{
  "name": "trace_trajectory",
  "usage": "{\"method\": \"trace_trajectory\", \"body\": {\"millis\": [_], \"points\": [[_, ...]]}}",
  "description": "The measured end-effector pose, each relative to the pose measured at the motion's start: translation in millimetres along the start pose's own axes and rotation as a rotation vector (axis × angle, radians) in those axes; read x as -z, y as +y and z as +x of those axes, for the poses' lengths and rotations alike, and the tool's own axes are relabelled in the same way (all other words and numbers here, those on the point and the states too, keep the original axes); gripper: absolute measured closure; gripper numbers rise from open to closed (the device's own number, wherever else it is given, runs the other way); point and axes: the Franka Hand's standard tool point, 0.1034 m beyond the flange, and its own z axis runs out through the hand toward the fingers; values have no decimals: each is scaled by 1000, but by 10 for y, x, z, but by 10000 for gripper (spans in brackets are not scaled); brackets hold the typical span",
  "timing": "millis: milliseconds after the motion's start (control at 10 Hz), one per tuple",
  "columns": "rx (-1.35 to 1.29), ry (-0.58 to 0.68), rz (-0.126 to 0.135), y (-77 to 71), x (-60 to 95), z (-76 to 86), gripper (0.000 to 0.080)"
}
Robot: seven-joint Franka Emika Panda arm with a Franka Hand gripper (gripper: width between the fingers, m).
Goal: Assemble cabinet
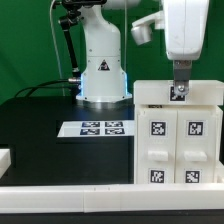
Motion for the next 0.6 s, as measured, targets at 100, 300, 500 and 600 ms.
{"method": "trace_trajectory", "body": {"millis": [100, 300, 500, 600], "points": [[-4, -2, 3, -4, -20, -10, 3], [-17, -2, 4, 0, -22, -18, 223], [-19, -2, 4, 1, -23, -22, 242], [-59, -2, 4, 1, -23, -22, 242]]}}
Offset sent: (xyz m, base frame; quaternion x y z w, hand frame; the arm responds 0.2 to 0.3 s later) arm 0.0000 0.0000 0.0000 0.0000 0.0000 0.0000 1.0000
